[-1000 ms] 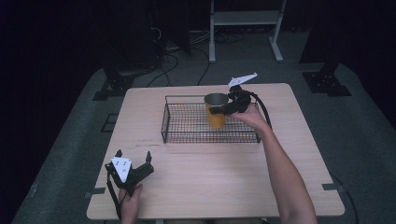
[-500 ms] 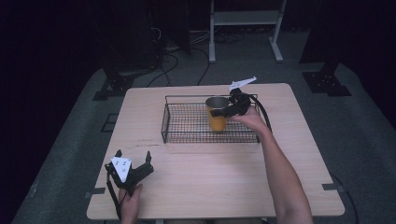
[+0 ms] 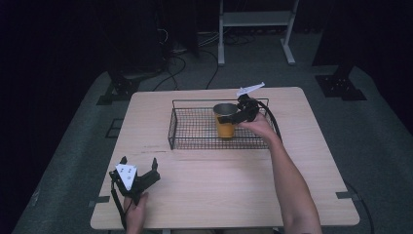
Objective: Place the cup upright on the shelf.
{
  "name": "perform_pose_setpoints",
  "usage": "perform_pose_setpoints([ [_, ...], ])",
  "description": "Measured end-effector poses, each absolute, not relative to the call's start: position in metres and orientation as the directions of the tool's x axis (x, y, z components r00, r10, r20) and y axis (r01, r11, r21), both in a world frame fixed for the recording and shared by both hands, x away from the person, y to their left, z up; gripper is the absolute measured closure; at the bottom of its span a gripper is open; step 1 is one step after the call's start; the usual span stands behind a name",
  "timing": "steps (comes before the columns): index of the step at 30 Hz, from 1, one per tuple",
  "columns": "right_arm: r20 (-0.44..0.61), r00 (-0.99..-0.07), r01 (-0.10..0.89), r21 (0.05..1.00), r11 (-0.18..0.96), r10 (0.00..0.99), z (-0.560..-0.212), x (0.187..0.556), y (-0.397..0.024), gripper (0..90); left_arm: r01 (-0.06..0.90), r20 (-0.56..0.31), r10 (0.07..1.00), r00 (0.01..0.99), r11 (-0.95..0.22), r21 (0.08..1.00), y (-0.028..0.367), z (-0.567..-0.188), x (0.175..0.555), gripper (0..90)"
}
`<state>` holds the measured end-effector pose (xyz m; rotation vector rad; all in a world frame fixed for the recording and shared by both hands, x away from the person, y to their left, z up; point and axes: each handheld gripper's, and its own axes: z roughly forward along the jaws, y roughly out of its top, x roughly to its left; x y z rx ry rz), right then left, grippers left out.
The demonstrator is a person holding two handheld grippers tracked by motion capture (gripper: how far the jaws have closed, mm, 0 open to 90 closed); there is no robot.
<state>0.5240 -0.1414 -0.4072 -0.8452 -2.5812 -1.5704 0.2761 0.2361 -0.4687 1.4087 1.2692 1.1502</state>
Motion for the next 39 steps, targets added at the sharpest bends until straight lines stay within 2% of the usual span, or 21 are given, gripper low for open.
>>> perform_pose_setpoints([
  [15, 0.254, -0.853, 0.443, 0.815, 0.375, 0.456, -0.4144, 0.5269, -0.1345, 12.1, 0.168, 0.072, 0.996, 0.046, -0.078, 0.983, 0.2361, -0.4687, 0.2763, 0.0],
  [20, 0.217, -0.86, 0.422, 0.812, 0.404, 0.463, -0.4168, 0.5262, -0.1315, 12.1, 0.169, 0.069, 0.997, 0.044, -0.075, 0.983, 0.2364, -0.4687, 0.2763, 0.0],
  [39, 0.209, -0.859, 0.421, 0.808, 0.412, 0.467, -0.4173, 0.5287, -0.1349, 12.1, 0.168, 0.07, 0.997, 0.044, -0.077, 0.983, 0.2362, -0.4687, 0.2766, 0.0],
])
